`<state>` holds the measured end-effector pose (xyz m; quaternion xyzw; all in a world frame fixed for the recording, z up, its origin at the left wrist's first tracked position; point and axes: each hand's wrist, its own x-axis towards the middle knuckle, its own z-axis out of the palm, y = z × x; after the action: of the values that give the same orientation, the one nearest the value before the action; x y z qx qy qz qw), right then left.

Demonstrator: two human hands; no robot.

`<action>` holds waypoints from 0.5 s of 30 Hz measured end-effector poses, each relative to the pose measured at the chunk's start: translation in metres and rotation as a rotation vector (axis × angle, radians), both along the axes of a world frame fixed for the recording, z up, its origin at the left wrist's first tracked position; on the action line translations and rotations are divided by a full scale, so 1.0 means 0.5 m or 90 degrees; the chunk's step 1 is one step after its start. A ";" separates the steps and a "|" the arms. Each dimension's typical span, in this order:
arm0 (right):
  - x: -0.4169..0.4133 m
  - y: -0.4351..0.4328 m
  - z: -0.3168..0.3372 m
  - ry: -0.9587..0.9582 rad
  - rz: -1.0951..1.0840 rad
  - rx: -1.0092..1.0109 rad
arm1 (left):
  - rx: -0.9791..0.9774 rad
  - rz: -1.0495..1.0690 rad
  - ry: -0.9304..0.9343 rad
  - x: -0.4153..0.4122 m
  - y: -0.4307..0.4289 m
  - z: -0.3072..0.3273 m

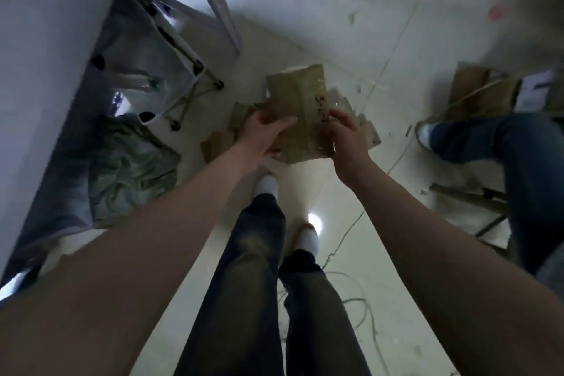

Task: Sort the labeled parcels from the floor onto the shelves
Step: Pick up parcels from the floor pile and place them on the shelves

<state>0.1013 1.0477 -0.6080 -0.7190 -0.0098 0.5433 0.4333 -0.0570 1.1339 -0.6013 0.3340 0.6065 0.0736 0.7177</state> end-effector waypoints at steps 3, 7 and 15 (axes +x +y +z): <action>-0.008 0.024 0.183 -0.077 0.086 0.096 | 0.076 0.107 -0.053 -0.047 -0.029 0.158; -0.031 0.044 0.400 -0.172 0.215 0.213 | 0.110 0.180 -0.141 -0.117 -0.099 0.337; -0.189 0.014 0.730 -0.045 0.362 0.339 | 0.186 0.394 -0.327 -0.268 -0.207 0.648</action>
<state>0.0068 1.0549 -0.2429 -0.5682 -0.3639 0.5954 0.4361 -0.1909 1.0305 -0.2774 0.2054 0.4628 0.4512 0.7349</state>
